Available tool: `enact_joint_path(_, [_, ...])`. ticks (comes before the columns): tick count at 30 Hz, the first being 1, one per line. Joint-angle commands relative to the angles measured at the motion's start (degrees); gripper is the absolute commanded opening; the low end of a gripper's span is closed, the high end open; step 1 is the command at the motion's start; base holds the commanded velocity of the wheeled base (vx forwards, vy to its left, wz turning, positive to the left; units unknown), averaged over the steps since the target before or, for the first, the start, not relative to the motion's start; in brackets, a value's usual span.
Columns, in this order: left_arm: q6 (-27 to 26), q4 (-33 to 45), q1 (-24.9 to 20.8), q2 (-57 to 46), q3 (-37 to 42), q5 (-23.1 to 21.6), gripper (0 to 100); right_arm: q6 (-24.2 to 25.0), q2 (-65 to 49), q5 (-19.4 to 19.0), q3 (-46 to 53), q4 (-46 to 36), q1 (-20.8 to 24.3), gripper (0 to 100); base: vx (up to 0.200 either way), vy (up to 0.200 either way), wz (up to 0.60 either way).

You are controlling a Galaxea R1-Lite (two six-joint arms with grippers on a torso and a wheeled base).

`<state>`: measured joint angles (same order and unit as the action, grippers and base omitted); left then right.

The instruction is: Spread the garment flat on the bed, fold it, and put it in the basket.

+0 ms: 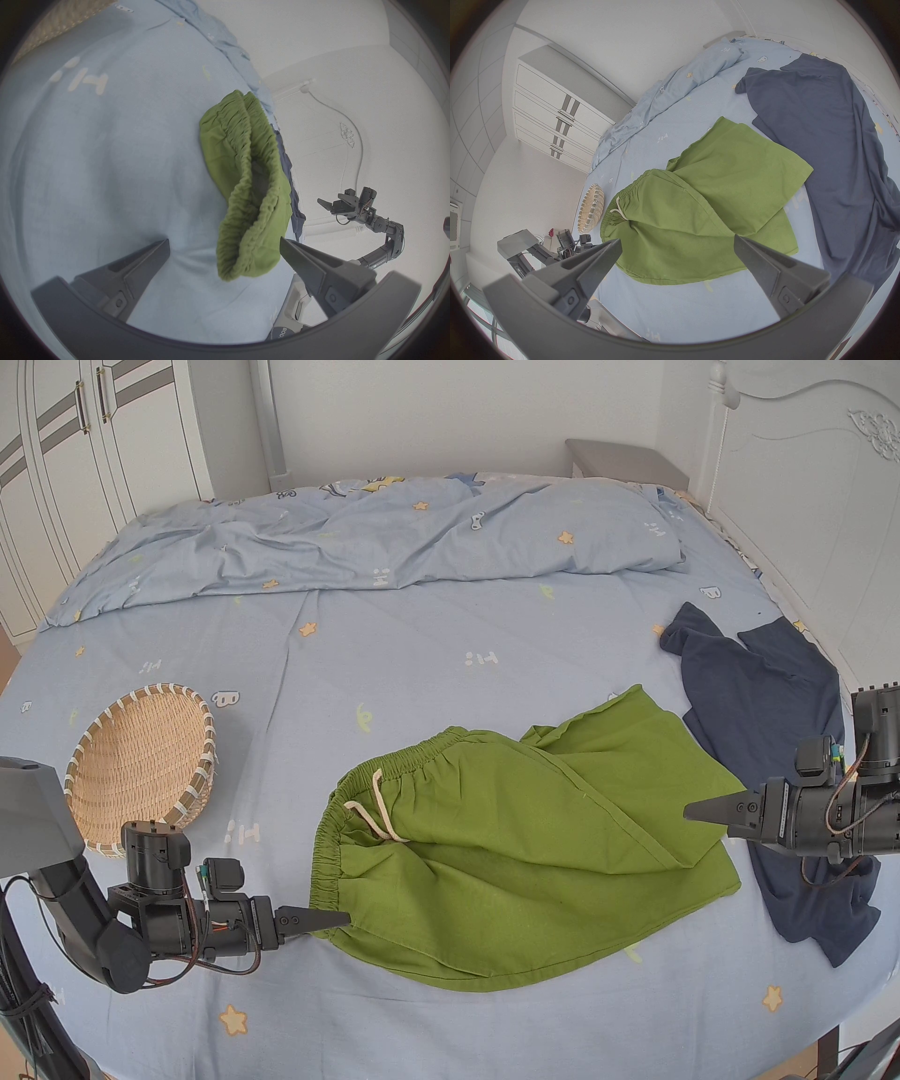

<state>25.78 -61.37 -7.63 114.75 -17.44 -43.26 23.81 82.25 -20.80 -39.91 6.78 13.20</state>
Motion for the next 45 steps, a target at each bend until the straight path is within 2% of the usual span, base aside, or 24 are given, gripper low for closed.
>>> enact_joint_path(1, [2.87, -7.1, -1.16, 5.04, 2.15, 0.11, 100, 0.01, 0.19, -0.03, 0.01, -0.01, -0.02, 100, 0.0, 0.0, 0.0])
enact_joint_path(6, [8.41, -15.71, -1.25, 5.04, 4.09, 0.11, 100, -0.08, 0.37, -0.03, 0.01, -0.01, 0.07, 100, 0.0, 0.0, 0.0])
enact_joint_path(8, [8.76, -17.21, -1.25, 5.13, 4.61, 0.11, 100, -0.08, 0.37, -0.03, 0.01, -0.01, 0.07, 100, 0.0, 0.0, 0.0])
enact_joint_path(9, [9.02, -19.14, -1.33, 5.31, 5.32, 0.11, 0, -0.08, 0.37, -0.03, 0.01, -0.01, 0.07, 100, 0.0, 0.0, 0.0])
enact_joint_path(21, [9.02, -21.25, -1.51, 4.78, 8.48, -0.77, 0, 0.01, 0.37, 0.05, 0.54, -0.45, -0.28, 100, 0.0, 0.0, 0.0])
enact_joint_path(25, [9.29, -21.78, 0.51, 2.06, 11.29, -0.68, 0, 0.01, 1.07, -0.12, 3.26, -0.71, -1.16, 100, 0.0, 0.0, 0.0])
enact_joint_path(30, [11.66, -22.04, 3.76, -1.55, 13.84, -0.77, 0, -0.78, 5.9, -0.56, 4.49, -0.54, -4.94, 100, 0.0, 0.0, 0.0])
enact_joint_path(32, [12.63, -22.04, 5.35, -2.69, 14.98, -0.59, 0, -4.38, 9.51, -2.41, 4.84, -0.54, -8.72, 100, 0.0, 0.0, 0.0])
enact_joint_path(34, [12.45, -22.04, 6.58, -2.51, 16.13, -0.59, 0, -7.55, 11.44, -5.92, 5.37, -0.45, -11.44, 100, 0.0, 0.0, 0.0])
enact_joint_path(35, [12.45, -22.04, 6.58, -2.51, 16.13, -0.59, 0, -7.55, 11.44, -5.92, 5.37, -0.45, -11.44, 100, 0.0, 0.0, 0.0])
enact_joint_path(36, [12.01, -22.13, 7.63, -1.9, 16.83, -0.59, 0, -9.92, 12.58, -9.53, 5.55, -0.45, -13.82, 100, 0.0, 0.0, 0.0])
enact_joint_path(38, [11.66, -22.48, 8.42, -1.72, 17.27, -0.59, 0, -10.98, 13.46, -11.2, 5.63, -0.45, -15.22, 100, 0.0, 0.0, 0.0])
enact_joint_path(45, [11.48, -20.37, 9.83, -1.63, 17.44, -0.68, 0, -11.15, 17.15, -11.46, 6.6, -0.01, -16.63, 100, 0.0, 0.0, 0.0])
